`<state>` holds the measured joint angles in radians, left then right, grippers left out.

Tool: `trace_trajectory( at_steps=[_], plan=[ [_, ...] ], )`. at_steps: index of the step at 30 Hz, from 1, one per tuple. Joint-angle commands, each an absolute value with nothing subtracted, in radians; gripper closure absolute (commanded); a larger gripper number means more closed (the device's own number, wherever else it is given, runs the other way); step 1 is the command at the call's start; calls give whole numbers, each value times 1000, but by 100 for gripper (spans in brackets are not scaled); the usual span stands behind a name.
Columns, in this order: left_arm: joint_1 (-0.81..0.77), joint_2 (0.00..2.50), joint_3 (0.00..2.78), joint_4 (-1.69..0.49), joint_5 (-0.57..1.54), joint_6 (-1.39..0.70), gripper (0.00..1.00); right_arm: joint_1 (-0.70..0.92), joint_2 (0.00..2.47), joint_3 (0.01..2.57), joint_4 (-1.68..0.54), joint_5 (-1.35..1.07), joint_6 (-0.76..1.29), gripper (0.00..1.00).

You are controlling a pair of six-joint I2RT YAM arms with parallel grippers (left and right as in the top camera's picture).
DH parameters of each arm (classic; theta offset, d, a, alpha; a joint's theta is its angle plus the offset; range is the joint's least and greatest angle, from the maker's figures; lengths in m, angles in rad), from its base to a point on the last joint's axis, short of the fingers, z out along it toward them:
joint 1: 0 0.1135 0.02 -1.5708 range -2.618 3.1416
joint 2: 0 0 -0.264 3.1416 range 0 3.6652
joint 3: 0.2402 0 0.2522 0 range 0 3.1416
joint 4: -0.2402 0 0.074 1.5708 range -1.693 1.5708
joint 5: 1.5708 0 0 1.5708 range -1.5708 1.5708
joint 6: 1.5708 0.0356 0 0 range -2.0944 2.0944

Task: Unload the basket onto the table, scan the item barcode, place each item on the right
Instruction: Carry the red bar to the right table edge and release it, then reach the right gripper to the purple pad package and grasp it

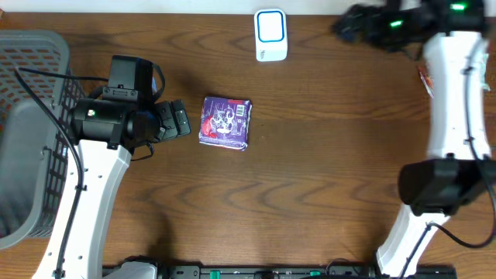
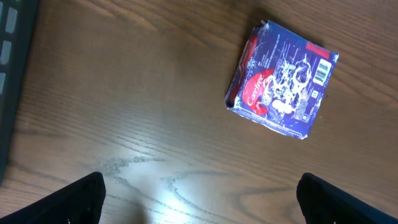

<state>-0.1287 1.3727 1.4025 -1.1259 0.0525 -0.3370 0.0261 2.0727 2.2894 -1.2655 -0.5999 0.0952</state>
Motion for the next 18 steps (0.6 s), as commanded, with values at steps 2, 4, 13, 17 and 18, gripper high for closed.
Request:
trace_trajectory(
  at_steps=[2, 4, 13, 17, 18],
  plan=[
    [-125, 1375, 1408, -1129, 43, -335, 2, 210, 2143, 2288, -1294, -561, 6, 1],
    [-125, 1375, 1408, -1129, 44, -335, 2, 292, 2191, 2288, -1290, -501, 6, 1],
    [-125, 1375, 1408, -1129, 43, -335, 2, 463, 2413, 2288, -1165, -479, 6, 7],
    [-125, 1375, 1408, -1129, 44, -335, 2, 485, 2472, 2288, -1119, -535, 5, 10],
    [-125, 1375, 1408, -1129, 44, -335, 2, 487, 2485, 2288, -1109, -558, 2, 10]
  ],
)
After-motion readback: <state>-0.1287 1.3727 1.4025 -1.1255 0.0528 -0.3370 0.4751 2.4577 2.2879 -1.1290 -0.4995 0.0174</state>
